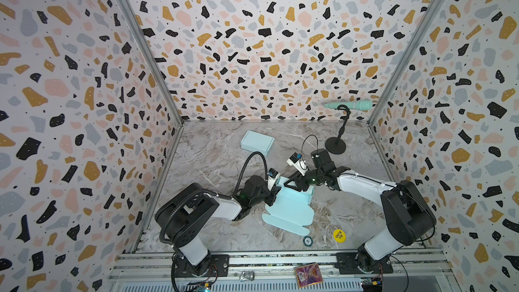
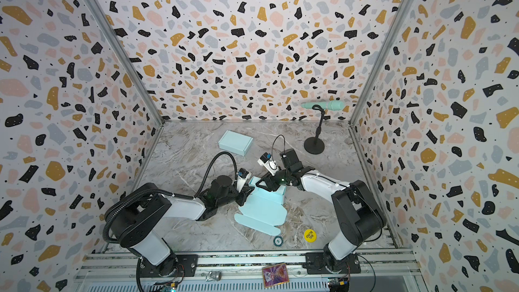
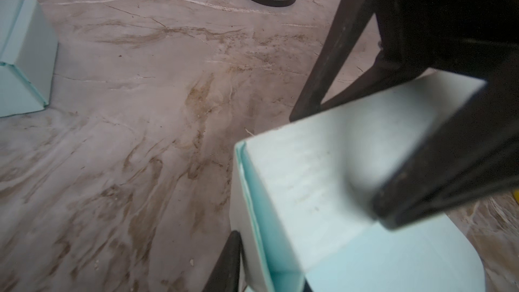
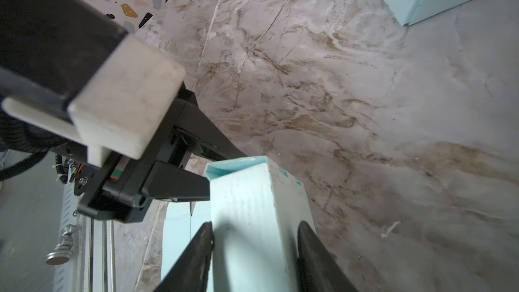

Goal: Fold the paper box

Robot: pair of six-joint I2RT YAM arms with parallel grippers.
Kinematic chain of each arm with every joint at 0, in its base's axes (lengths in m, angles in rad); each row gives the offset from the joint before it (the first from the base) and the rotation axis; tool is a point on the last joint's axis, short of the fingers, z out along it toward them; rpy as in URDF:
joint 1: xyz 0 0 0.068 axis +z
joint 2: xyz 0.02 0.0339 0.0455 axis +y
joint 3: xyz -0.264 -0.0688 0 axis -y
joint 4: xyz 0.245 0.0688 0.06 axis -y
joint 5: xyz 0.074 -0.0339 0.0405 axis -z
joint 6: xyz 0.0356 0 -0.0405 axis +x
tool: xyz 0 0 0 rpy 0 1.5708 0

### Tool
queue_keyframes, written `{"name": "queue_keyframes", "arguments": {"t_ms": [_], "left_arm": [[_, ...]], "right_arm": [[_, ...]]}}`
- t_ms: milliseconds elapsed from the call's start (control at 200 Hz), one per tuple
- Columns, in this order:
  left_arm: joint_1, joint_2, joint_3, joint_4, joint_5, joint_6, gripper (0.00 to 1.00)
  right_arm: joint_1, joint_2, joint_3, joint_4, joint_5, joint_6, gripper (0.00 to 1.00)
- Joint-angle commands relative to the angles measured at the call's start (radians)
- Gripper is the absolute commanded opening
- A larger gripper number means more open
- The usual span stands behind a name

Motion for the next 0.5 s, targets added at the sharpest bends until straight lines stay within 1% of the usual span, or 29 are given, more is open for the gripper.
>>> {"name": "queue_keyframes", "arguments": {"t_ms": [0,105,270,370,496], "left_arm": [[-0.013,0.010,0.016,0.109,-0.073,-0.007,0.24],[-0.025,0.015,0.017,0.145,-0.117,-0.020,0.23],[-0.031,0.009,-0.005,0.196,-0.151,-0.034,0.13],[-0.040,0.012,-0.015,0.215,-0.174,-0.038,0.09],[-0.062,0.024,-0.029,0.247,-0.242,-0.046,0.05]], "right_arm": [[0.020,0.012,-0.010,-0.008,-0.006,0.019,0.49],[0.024,0.011,-0.014,0.005,-0.025,0.036,0.48],[0.028,0.009,-0.029,0.034,-0.050,0.069,0.46],[0.034,0.006,-0.042,0.061,-0.053,0.096,0.45],[0.057,-0.004,-0.047,0.074,-0.044,0.126,0.45]]}}
